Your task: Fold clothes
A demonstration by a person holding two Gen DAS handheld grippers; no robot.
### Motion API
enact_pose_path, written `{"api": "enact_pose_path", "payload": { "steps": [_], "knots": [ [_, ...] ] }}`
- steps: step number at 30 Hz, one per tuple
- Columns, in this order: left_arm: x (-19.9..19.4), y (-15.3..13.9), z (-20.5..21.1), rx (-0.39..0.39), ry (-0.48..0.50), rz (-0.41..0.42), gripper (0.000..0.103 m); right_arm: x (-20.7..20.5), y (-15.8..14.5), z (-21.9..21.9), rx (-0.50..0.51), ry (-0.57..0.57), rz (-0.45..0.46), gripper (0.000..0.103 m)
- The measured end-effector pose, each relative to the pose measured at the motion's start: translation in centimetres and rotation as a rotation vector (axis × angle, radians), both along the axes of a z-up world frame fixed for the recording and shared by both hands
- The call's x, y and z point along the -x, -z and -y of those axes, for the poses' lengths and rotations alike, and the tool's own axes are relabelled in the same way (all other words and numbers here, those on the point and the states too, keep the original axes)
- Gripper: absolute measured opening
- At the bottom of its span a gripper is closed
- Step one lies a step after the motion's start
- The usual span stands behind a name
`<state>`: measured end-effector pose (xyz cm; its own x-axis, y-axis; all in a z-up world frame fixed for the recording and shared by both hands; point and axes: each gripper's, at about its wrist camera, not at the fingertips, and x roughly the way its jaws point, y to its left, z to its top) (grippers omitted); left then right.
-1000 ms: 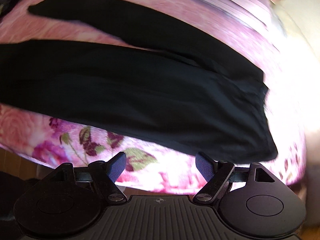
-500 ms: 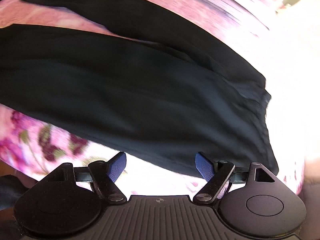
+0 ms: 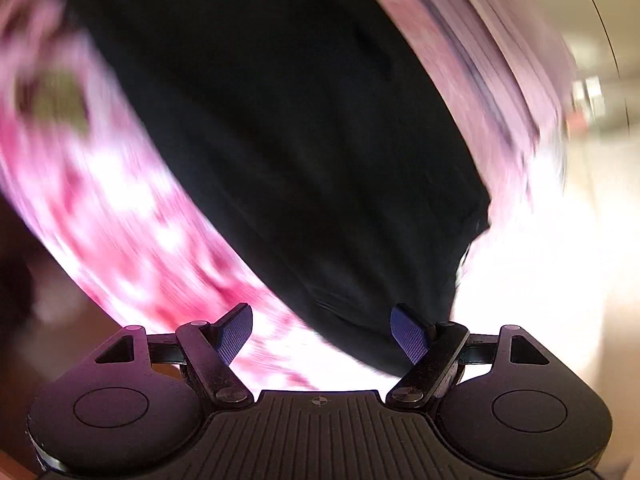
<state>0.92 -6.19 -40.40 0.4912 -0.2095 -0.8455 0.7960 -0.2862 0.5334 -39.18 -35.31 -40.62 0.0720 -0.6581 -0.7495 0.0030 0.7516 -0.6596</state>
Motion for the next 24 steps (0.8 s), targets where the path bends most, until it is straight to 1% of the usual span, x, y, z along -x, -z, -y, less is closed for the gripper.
{"api": "enact_pose_path", "payload": {
  "steps": [3,4,5,7,8,11,12,13,16,17,18,19,20,21,22,24],
  "knots": [
    [0.3,0.5,1.4,-0.023,-0.066,0.036,0.004,2.9,3.3,2.4,0.056,-0.102,-0.082,0.079],
    [0.4,0.5,1.9,-0.026,-0.095,0.045,0.004,3.8,4.0,3.1,0.061,-0.136,-0.081,0.079],
    [0.4,0.3,2.4,-0.027,-0.127,0.052,0.004,4.5,4.1,3.5,0.06,-0.172,-0.057,0.079],
    [0.4,0.1,3.5,-0.03,-0.19,0.067,0.003,5.6,4.1,4.1,0.062,-0.236,-0.01,0.079],
    [0.4,-0.2,3.9,-0.035,-0.205,0.077,0.003,6.1,4.0,4.1,0.068,-0.26,0.005,0.079],
    [0.7,-1.5,4.9,-0.053,-0.208,0.108,0.003,6.7,3.4,4.9,0.077,-0.245,0.055,0.078],
    [0.8,-2.0,5.1,-0.059,-0.206,0.116,0.003,6.5,3.3,5.2,0.078,-0.243,0.063,0.077],
    [0.9,-2.6,5.4,-0.065,-0.203,0.124,0.003,6.2,3.3,5.5,0.077,-0.244,0.066,0.072],
    [1.2,-4.2,5.9,-0.078,-0.199,0.145,0.003,5.5,3.4,6.6,0.056,-0.262,0.076,0.071],
    [1.2,-4.8,6.1,-0.077,-0.199,0.151,0.003,5.4,3.2,6.8,0.041,-0.27,0.077,0.068],
    [1.2,-5.4,6.3,-0.073,-0.201,0.156,0.003,5.4,2.8,7.1,0.017,-0.273,0.079,0.061],
    [1.2,-6.0,6.5,-0.069,-0.203,0.16,0.003,5.3,2.1,7.3,-0.004,-0.267,0.085,0.031],
    [1.2,-6.6,6.8,-0.064,-0.205,0.164,0.003,5.0,1.2,7.4,-0.02,-0.26,0.094,0.013],
    [1.2,-7.4,7.0,-0.056,-0.208,0.168,0.003,4.8,0.3,7.6,-0.037,-0.252,0.102,0.013],
    [1.2,-8.1,7.3,-0.048,-0.209,0.17,0.003,4.6,-0.6,7.7,-0.053,-0.244,0.111,0.01],
    [0.6,-9.9,8.0,-0.024,-0.206,0.176,0.003,4.0,-3.4,7.6,-0.06,-0.226,0.15,0.007]
  ]
}}
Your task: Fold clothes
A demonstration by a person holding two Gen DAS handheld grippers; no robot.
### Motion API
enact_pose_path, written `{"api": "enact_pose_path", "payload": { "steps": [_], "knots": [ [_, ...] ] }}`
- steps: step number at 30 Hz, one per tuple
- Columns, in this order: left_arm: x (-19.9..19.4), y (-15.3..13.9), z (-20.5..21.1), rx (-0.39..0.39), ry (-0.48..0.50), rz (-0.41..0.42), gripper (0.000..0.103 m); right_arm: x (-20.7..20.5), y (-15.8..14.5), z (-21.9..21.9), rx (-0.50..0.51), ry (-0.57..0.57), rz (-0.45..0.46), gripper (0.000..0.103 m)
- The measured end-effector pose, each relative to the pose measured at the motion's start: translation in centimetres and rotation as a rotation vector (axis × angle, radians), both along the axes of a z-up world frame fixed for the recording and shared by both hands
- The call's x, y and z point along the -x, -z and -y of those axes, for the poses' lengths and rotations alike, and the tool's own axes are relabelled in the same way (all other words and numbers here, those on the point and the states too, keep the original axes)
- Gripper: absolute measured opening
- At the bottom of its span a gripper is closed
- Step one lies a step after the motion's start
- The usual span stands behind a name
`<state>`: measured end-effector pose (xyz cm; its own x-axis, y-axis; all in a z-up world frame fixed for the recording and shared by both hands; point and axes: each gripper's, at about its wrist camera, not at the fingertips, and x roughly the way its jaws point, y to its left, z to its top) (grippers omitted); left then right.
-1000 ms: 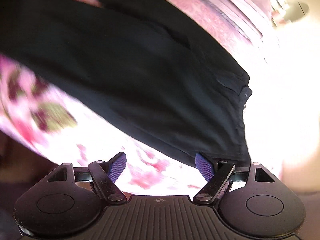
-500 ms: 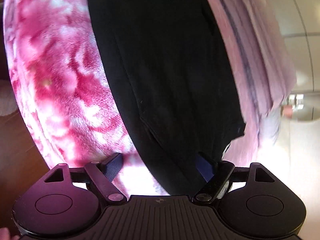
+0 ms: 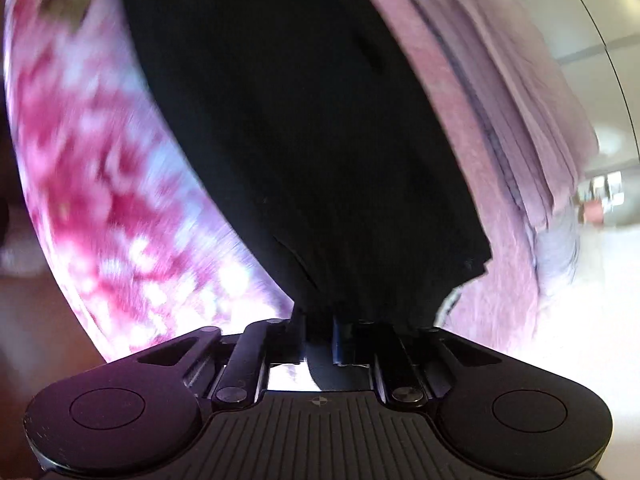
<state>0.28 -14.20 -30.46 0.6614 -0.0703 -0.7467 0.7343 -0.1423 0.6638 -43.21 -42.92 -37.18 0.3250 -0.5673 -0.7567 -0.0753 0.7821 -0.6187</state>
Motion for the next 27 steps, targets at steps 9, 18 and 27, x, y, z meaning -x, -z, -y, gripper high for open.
{"api": "enact_pose_path", "payload": {
  "steps": [9,18,27],
  "knots": [
    [-9.3,-8.9,6.1,0.126,0.035,-0.004,0.003,-7.0,-12.8,6.8,0.115,-0.005,0.122,0.004],
    [-23.2,-6.6,14.8,0.041,0.103,-0.187,0.003,-18.2,-11.8,20.0,0.04,0.024,-0.06,0.004],
    [-29.5,0.1,23.2,-0.131,0.135,-0.22,0.002,-22.9,-5.3,27.9,-0.1,0.01,-0.183,0.004]
  ]
}}
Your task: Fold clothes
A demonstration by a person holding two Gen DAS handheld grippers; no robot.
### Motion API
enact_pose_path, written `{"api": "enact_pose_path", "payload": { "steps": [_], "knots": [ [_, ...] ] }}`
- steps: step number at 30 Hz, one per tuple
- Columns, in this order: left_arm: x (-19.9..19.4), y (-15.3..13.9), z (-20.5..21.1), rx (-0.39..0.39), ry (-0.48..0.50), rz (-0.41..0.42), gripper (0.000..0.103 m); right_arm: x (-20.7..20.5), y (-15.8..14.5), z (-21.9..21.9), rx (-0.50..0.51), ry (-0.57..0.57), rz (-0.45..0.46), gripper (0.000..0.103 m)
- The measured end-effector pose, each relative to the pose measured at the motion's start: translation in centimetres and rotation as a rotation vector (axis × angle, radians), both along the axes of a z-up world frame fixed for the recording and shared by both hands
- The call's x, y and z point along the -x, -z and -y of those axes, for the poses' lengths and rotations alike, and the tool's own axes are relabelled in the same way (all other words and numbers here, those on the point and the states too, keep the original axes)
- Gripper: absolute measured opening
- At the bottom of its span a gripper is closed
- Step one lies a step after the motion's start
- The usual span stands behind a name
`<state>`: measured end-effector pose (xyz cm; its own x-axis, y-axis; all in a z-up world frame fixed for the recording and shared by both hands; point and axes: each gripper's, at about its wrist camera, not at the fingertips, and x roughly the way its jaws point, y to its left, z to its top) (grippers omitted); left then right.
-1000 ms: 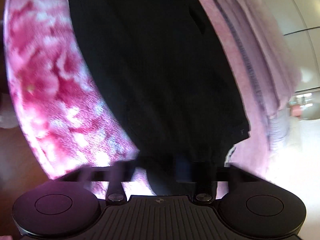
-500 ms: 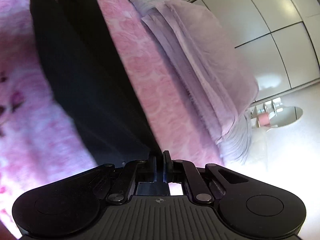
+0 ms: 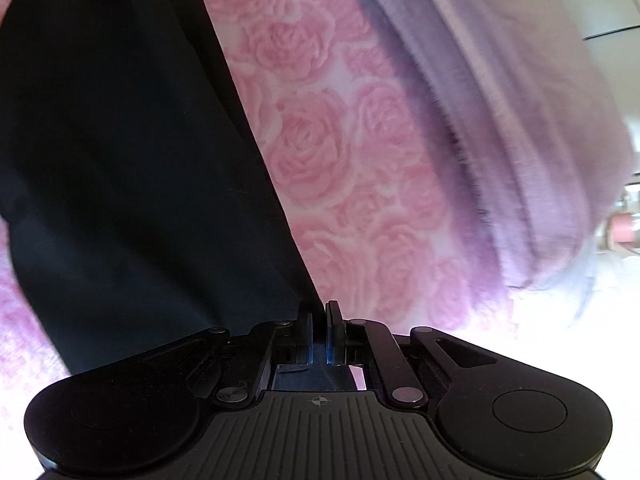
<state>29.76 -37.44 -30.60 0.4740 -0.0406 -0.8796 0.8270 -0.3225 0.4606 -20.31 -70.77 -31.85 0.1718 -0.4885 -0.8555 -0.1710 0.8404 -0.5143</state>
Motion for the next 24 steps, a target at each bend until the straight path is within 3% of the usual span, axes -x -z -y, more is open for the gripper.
{"api": "enact_pose_path", "payload": {
  "steps": [5,11,12,14,15,17,20,24],
  "knots": [
    [-1.7,3.5,2.3,-0.076,0.001,0.017,0.002,-0.6,2.4,2.0,-0.068,0.0,-0.004,0.004],
    [-2.3,8.1,4.0,-0.095,-0.036,0.094,0.007,-1.7,6.4,4.9,-0.124,0.072,0.055,0.005],
    [-2.3,8.7,4.2,-0.099,-0.043,0.123,0.011,-1.7,6.8,5.1,-0.103,0.084,0.07,0.009],
    [-2.1,9.4,4.5,-0.107,-0.057,0.176,0.018,-1.4,7.2,4.9,-0.005,0.117,0.102,0.043],
    [-2.0,9.4,4.6,-0.108,-0.061,0.189,0.02,-1.2,7.0,4.9,0.055,0.145,0.121,0.05],
    [-2.0,9.0,4.6,-0.101,-0.065,0.203,0.022,-0.3,5.6,4.8,0.088,0.23,0.181,0.054],
    [-1.9,7.5,4.3,-0.08,-0.085,0.204,0.032,1.5,3.2,3.8,0.029,0.358,0.255,0.054],
    [-1.2,4.9,2.9,-0.051,-0.108,0.211,0.032,3.8,1.2,0.5,-0.066,0.447,0.309,0.054]
  ]
}}
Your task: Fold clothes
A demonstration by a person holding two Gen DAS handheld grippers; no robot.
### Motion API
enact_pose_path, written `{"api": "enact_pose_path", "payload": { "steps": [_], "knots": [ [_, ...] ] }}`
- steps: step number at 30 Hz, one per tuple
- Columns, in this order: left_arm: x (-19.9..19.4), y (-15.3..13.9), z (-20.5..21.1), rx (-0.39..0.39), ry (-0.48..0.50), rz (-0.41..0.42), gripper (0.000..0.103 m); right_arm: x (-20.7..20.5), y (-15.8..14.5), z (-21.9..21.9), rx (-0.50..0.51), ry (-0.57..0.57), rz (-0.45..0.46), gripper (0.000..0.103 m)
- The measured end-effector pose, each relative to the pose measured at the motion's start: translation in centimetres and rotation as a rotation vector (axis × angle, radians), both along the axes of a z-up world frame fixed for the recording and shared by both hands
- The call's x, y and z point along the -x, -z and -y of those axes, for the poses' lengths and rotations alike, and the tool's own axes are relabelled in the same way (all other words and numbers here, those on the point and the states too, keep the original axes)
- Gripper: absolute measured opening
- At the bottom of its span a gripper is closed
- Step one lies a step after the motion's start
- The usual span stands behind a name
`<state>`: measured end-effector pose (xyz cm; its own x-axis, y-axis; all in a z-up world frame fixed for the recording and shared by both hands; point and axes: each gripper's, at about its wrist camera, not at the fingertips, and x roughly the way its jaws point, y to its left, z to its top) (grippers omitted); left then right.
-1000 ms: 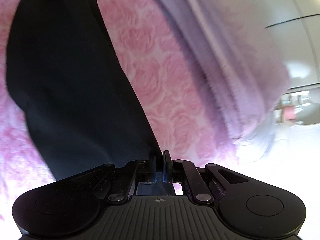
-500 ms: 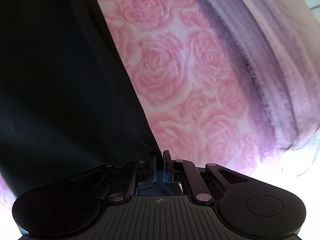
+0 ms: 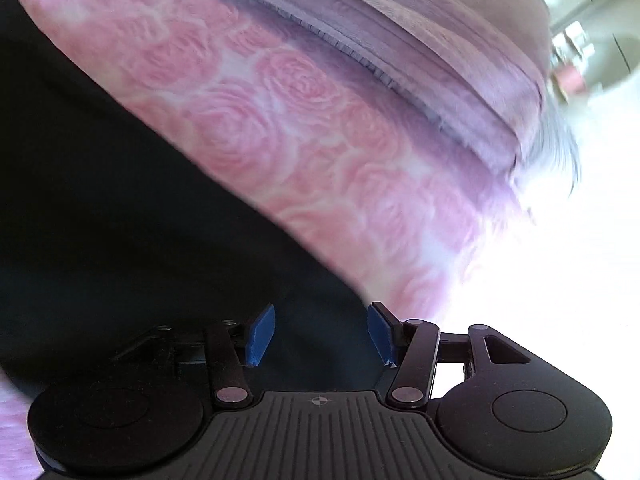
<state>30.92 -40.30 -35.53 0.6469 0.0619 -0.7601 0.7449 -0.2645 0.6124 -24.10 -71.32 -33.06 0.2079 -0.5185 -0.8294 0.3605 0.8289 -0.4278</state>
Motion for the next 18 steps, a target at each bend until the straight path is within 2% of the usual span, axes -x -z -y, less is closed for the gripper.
{"api": "enact_pose_path", "payload": {
  "steps": [7,11,15,18],
  "knots": [
    [2.3,-3.9,-5.5,0.027,-0.009,0.01,0.033,1.7,-0.2,-5.2,-0.112,0.061,0.066,0.054],
    [5.3,-4.3,-9.9,0.0,0.124,0.02,0.036,0.7,-0.6,-8.6,-0.156,0.034,0.106,0.054],
    [7.7,-2.6,-13.8,-0.024,0.272,0.021,0.038,-2.0,-1.2,-12.5,-0.214,0.014,0.151,0.054],
    [8.2,-0.5,-16.2,-0.018,0.35,0.012,0.039,-4.9,-1.2,-16.4,-0.248,-0.044,0.164,0.054]
  ]
}}
